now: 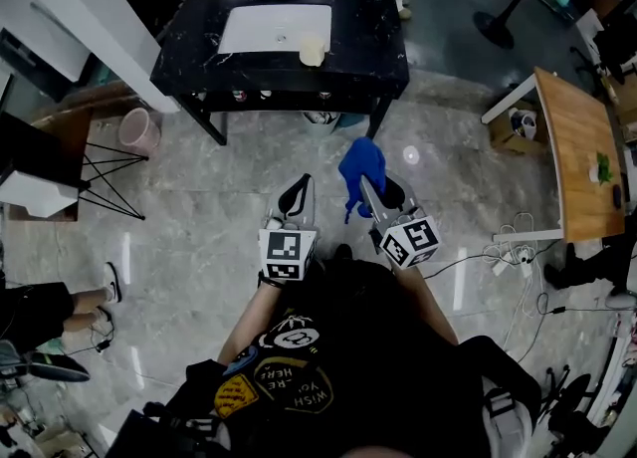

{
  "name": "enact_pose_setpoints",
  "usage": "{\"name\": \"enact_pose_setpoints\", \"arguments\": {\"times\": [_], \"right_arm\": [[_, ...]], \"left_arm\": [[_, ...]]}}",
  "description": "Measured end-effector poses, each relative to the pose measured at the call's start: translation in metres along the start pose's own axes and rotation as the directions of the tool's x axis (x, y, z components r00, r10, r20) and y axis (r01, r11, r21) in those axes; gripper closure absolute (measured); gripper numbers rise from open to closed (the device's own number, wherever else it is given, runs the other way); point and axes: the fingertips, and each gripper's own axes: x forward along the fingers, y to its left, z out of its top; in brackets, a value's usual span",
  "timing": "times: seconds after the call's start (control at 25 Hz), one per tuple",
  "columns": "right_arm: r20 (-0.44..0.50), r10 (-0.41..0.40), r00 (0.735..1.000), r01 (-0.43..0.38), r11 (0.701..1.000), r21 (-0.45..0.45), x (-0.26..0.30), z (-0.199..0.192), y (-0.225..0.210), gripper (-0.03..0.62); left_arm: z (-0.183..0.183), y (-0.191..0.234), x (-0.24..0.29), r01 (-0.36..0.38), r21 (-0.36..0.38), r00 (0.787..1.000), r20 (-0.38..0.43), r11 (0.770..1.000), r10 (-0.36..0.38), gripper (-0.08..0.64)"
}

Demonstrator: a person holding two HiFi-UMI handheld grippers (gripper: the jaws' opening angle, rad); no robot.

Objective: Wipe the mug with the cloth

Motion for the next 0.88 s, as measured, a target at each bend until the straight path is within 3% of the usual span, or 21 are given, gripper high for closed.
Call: {"name": "enact_pose_setpoints", "arguments": {"times": [0.28,0.52,0.68,0.88], "right_arm": [[0.005,-0.011,1.000,0.011,1.000,0.000,0.032,0.004,0.008,0.506],[-0.013,-0.037,0.999,0.038,0.999,0.010,0.057,-0.004,-0.003,0.506],[-0.032,-0.035,0.999,0.036,0.999,0.027,0.083,-0.011,-0.023,0.506],[-0.057,-0.011,0.998,0.014,0.999,0.044,0.141,-0.018,-0.077,0.506]], "left_arm": [[-0.001,0.038,0.001,-0.013,-0.030,1.000,-0.003,0.999,0.013,0.554],[-0.010,0.057,0.024,0.036,-0.036,0.999,-0.013,0.999,-0.036,0.554],[-0.010,0.071,0.052,0.052,-0.060,0.998,-0.017,0.997,-0.053,0.554],[-0.003,0.097,0.126,0.052,-0.021,0.998,-0.035,0.998,-0.053,0.554]]}}
